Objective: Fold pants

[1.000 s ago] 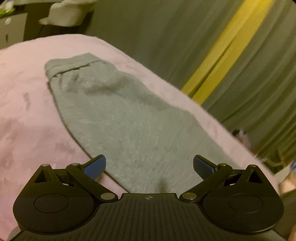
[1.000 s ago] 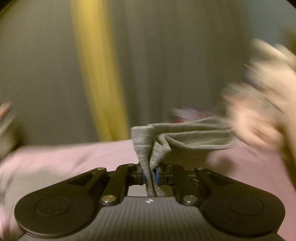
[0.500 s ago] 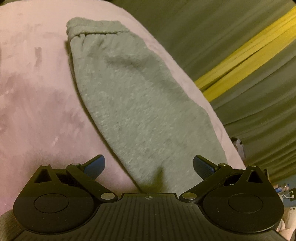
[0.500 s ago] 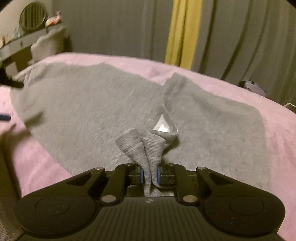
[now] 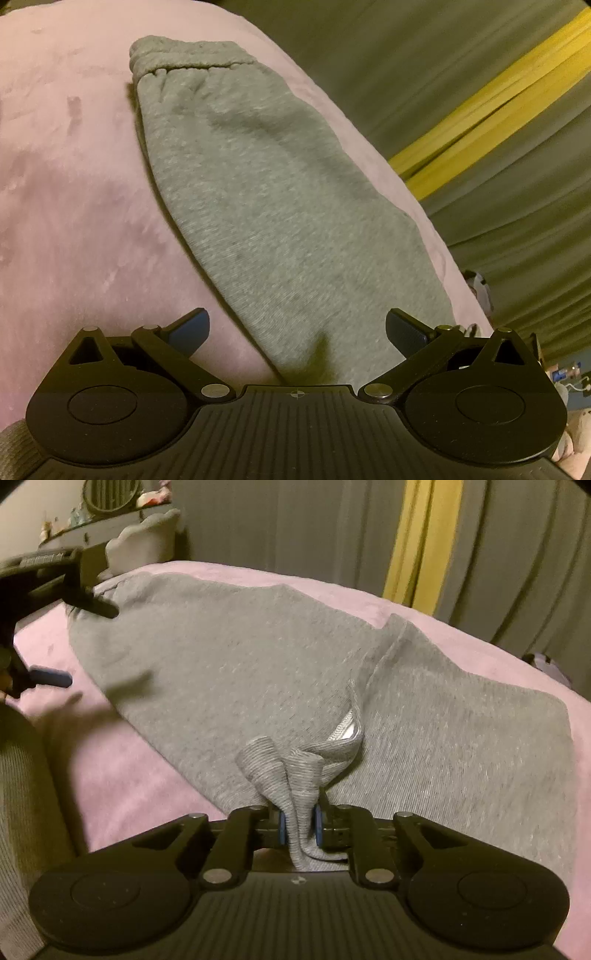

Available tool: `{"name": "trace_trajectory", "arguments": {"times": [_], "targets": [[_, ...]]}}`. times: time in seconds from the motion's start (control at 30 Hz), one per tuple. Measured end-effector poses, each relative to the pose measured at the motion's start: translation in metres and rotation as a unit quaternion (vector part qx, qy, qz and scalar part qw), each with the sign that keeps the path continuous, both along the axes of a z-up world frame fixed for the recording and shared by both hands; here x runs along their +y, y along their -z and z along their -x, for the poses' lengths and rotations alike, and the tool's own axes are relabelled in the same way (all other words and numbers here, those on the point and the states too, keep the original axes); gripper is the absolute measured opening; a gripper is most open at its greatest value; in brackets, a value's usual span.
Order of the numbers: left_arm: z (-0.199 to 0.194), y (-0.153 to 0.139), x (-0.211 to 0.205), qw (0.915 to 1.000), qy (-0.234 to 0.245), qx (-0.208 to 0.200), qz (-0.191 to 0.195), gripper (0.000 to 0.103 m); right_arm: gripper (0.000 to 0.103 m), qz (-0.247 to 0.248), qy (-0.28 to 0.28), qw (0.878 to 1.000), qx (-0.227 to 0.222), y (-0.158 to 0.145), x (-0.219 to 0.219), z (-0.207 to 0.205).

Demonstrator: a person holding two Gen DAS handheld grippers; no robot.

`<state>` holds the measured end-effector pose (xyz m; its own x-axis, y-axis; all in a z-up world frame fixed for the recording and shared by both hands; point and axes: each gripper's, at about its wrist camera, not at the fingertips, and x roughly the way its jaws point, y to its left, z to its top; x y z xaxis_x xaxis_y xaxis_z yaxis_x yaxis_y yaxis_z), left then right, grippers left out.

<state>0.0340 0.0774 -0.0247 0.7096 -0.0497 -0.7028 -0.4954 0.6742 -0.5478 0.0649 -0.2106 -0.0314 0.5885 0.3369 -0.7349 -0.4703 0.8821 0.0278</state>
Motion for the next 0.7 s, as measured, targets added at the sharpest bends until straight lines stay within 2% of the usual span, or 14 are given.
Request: {"name": "trace_trajectory", "arguments": {"times": [0.07, 0.13, 0.17, 0.2, 0.27, 0.33, 0.37, 0.43, 0.47, 0.5, 0.63, 0.7], "targets": [[0.000, 0.000, 0.000, 1.0000, 0.001, 0.001, 0.001, 0.103, 0.039, -0.048, -0.010, 0.999, 0.024, -0.018, -0.011, -0.001], [0.000, 0.001, 0.001, 1.0000, 0.001, 0.003, 0.003, 0.103, 0.079, -0.125, -0.001, 0.992, 0.016, -0.039, -0.036, 0.008], [0.000, 0.001, 0.001, 1.0000, 0.002, 0.004, 0.004, 0.103, 0.085, -0.166, 0.015, 0.986, 0.010, -0.049, -0.053, 0.010], [-0.001, 0.001, 0.001, 1.0000, 0.003, 0.004, 0.005, 0.103, 0.088, -0.201, 0.036, 0.979, 0.003, -0.056, -0.071, 0.010], [-0.002, 0.001, 0.001, 1.0000, 0.004, 0.004, 0.008, 0.103, 0.090, -0.268, 0.115, 0.956, 0.003, -0.060, -0.114, 0.004], [-0.003, 0.001, 0.000, 0.9999, 0.005, 0.006, 0.007, 0.103, 0.092, -0.311, 0.215, 0.925, 0.034, -0.046, -0.154, -0.003], [-0.003, 0.001, -0.001, 0.9999, 0.007, 0.007, 0.005, 0.103, 0.092, -0.320, 0.262, 0.909, 0.059, -0.033, -0.170, -0.006], [-0.005, 0.001, -0.004, 0.9999, 0.014, 0.008, -0.003, 0.103, 0.092, -0.280, 0.348, 0.886, 0.125, -0.003, -0.191, -0.010], [-0.006, 0.000, -0.005, 0.9998, 0.018, 0.009, -0.009, 0.103, 0.091, -0.260, 0.358, 0.884, 0.149, 0.010, -0.195, -0.009], [-0.007, -0.001, -0.007, 0.9996, 0.022, 0.010, -0.015, 0.103, 0.091, -0.264, 0.349, 0.888, 0.140, 0.014, -0.194, -0.006], [-0.010, -0.003, -0.014, 0.9987, 0.037, 0.013, -0.033, 0.103, 0.094, -0.296, 0.332, 0.890, 0.099, -0.013, -0.189, 0.000], [-0.011, -0.001, -0.014, 0.9987, 0.039, 0.016, -0.031, 0.103, 0.095, -0.322, 0.323, 0.887, 0.080, -0.024, -0.188, 0.000]]}}
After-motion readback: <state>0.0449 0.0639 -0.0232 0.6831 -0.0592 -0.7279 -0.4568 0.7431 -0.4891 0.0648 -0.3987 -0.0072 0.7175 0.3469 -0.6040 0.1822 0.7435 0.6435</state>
